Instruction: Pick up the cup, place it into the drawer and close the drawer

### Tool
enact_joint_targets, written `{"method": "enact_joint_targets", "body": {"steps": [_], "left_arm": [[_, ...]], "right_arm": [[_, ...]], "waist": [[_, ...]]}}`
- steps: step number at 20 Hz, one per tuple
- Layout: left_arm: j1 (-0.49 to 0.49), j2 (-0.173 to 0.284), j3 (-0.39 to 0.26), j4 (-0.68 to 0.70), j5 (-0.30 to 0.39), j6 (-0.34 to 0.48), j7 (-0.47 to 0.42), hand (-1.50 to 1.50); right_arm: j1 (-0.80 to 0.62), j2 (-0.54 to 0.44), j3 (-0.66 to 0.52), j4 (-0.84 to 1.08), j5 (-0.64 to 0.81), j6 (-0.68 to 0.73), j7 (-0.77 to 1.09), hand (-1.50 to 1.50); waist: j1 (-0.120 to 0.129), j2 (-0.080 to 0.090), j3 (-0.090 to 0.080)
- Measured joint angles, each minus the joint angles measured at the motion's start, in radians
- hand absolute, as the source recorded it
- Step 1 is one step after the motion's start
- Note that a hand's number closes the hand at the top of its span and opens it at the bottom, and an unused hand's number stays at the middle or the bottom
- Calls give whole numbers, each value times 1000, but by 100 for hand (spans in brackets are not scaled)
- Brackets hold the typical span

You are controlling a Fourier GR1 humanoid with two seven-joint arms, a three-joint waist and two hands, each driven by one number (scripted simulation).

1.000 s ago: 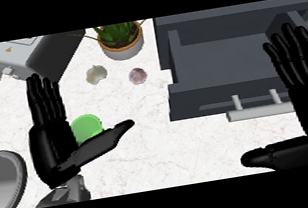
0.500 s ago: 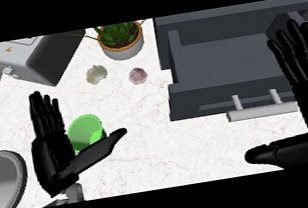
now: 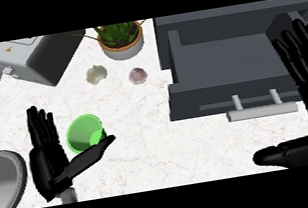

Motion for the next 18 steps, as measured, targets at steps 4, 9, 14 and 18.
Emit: {"method": "enact_joint_targets", "body": {"steps": [4, 9, 14, 18], "left_arm": [[23, -11, 6, 76, 42, -28, -88, -150], [11, -10, 56, 174, 82, -88, -153, -150], [1, -10, 80, 278, 122, -116, -234, -150], [-21, -14, 99, 361, 149, -123, -304, -150]], "right_arm": [[-28, 2, -1, 17, 0, -7, 12, -150], [-13, -2, -7, 1, -6, 2, 11, -150], [-4, 1, 2, -24, -4, 1, 26, -150], [-25, -12, -24, 3, -21, 14, 16, -150]], "waist": [[0, 0, 0], [0, 0, 0], [-1, 0, 0], [0, 0, 0]]}}
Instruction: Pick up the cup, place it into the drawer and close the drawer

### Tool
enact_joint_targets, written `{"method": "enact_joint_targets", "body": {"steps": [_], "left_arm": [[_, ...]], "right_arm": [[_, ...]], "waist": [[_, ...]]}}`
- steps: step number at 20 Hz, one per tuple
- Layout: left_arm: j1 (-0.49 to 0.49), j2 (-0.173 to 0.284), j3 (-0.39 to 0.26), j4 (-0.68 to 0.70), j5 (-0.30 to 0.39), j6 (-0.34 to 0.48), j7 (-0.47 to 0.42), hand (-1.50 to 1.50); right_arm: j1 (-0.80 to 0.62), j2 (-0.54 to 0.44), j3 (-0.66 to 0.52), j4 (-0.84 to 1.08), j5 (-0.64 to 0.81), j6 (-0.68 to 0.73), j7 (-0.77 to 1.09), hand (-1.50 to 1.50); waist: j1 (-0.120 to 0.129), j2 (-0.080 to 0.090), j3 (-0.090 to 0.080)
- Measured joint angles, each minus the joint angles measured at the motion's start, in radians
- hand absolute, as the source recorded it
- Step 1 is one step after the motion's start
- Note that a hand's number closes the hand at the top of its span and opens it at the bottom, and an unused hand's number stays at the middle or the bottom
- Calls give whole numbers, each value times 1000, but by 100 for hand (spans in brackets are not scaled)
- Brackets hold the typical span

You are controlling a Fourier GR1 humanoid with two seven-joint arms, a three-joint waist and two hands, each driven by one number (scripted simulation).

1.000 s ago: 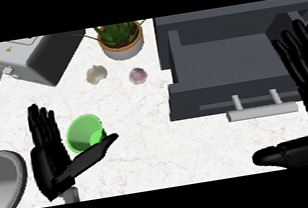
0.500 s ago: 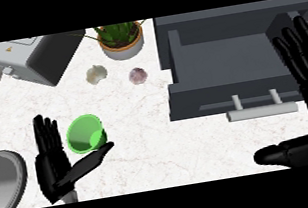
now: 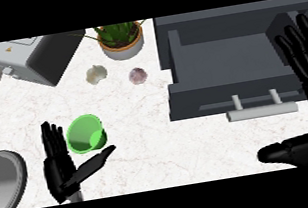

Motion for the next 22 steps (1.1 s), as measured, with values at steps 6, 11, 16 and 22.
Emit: {"method": "enact_joint_targets", "body": {"steps": [6, 11, 16, 22], "left_arm": [[-53, 6, 65, 148, 39, -45, -99, -150], [-115, 9, 101, 275, 53, -69, -154, -150], [-137, 10, 118, 335, 57, -97, -190, -150], [-211, 24, 148, 448, 66, -147, -236, -150]], "right_arm": [[14, -2, -6, 0, -12, 13, -4, -150], [43, 13, 24, -35, 7, 12, 3, -150], [32, 17, 24, -24, 10, 10, -1, -150], [33, 27, 43, -50, 23, -5, 27, -150]], "waist": [[-1, 0, 0], [-2, 0, 0], [-1, 0, 0], [-3, 0, 0]]}}
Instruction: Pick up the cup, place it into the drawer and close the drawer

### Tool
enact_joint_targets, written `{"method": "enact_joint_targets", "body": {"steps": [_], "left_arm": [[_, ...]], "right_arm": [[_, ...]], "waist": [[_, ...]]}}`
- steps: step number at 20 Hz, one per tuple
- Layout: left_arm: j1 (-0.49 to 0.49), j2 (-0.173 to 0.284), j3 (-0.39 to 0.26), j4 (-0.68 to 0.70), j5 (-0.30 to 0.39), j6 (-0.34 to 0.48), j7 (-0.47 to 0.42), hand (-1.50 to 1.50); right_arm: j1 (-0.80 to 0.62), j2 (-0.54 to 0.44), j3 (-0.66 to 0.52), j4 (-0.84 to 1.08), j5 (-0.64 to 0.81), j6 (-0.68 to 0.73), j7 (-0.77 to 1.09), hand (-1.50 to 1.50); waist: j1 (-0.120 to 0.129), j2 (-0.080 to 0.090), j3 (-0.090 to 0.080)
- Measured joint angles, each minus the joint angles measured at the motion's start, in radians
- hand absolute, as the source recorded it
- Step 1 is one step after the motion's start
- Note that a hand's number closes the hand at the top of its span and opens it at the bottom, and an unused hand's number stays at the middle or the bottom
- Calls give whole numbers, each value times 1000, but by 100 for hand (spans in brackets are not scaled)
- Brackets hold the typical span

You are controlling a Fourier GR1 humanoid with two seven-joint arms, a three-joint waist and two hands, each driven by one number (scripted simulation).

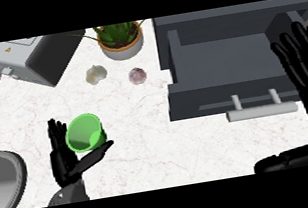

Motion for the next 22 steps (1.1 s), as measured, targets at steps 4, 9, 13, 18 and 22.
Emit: {"method": "enact_joint_targets", "body": {"steps": [4, 9, 13, 18, 22], "left_arm": [[-22, 5, 24, 49, 22, -41, -34, -150], [-71, 6, 51, 141, 45, -90, -80, -150], [-101, 14, 69, 207, 65, -154, -108, -150], [-137, 13, 66, 248, 86, -237, -122, -150], [-143, 7, 63, 269, 93, -299, -155, 150]], "right_arm": [[-11, -11, -13, -5, -15, 8, 17, -150], [-13, -6, -15, 19, -8, 9, -7, -150], [5, 2, -3, 4, -1, 9, -10, -150], [-7, -10, -19, 3, -14, 12, 9, -150], [-10, -15, -31, 10, -27, 17, 14, -150]], "waist": [[0, 0, 0], [0, 0, 0], [-2, 1, 0], [-2, 1, 0], [-2, 1, 0]]}}
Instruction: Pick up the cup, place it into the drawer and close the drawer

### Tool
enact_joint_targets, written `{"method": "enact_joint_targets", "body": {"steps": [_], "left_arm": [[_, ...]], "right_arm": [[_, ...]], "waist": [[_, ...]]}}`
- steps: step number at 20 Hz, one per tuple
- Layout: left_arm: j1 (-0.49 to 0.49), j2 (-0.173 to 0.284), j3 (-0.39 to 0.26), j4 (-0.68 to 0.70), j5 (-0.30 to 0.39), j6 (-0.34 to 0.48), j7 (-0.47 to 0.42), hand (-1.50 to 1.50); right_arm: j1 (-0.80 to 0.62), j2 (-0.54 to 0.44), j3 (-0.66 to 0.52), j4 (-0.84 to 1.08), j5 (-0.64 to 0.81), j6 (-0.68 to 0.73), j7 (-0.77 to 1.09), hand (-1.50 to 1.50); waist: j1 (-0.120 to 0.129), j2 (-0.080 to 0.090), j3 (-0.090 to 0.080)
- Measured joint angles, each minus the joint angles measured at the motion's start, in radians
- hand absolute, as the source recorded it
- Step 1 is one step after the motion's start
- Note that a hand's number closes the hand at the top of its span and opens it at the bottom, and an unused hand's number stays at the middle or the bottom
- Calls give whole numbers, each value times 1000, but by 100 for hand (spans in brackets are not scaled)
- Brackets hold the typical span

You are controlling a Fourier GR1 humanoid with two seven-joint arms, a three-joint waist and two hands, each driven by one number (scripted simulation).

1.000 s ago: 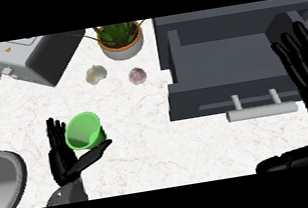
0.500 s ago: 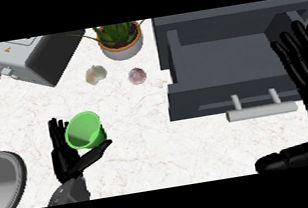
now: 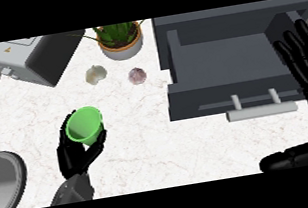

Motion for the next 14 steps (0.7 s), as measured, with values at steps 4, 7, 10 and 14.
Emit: {"method": "enact_joint_targets", "body": {"steps": [4, 7, 10, 14], "left_arm": [[-29, 11, 8, 79, -14, -46, -69, 150], [-47, 9, 10, 75, -23, -23, -80, 150], [-53, 13, 10, 74, -31, 2, -101, 150], [-65, 53, -6, 78, -52, -31, -91, 150]], "right_arm": [[-14, 5, 2, 21, 10, -3, -19, -150], [-22, 9, 12, 30, 25, -11, -19, -150], [-23, 5, 8, 18, 19, -9, -11, -150], [-26, -5, -8, 12, 2, -3, -2, -150]], "waist": [[-2, 1, 0], [-1, 1, 0], [-1, 0, 0], [-2, 1, 0]]}}
